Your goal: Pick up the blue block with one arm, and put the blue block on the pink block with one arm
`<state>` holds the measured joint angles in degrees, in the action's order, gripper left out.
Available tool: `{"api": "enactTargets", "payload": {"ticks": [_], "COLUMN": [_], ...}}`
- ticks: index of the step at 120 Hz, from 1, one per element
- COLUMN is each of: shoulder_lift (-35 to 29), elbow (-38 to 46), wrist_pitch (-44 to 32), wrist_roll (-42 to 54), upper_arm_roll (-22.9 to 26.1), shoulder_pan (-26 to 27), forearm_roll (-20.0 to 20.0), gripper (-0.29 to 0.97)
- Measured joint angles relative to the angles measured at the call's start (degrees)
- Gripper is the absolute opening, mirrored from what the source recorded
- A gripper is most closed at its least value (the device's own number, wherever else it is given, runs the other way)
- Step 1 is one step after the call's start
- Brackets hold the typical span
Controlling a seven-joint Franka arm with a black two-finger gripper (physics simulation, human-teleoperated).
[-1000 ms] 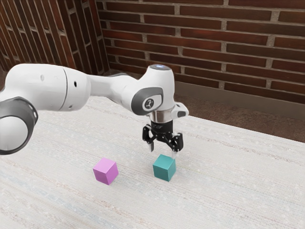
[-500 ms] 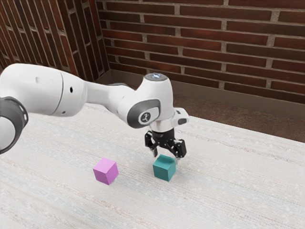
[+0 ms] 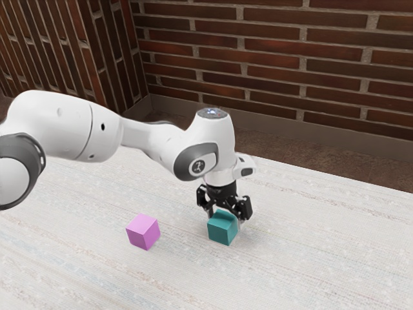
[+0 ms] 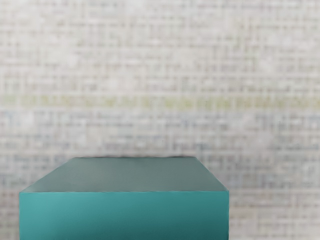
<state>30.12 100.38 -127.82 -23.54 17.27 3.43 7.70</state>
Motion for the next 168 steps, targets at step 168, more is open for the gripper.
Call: {"api": "enactTargets", "payload": {"ticks": [168], "shoulder_lift": [-1.1], "elbow": [0.5], "wrist_pitch": [0.7], "wrist_roll": [-1.5], "upper_arm_roll": [-0.9], "shoulder_pan": [0.7], "forearm_roll": [0.7], "gripper": [0.36]}}
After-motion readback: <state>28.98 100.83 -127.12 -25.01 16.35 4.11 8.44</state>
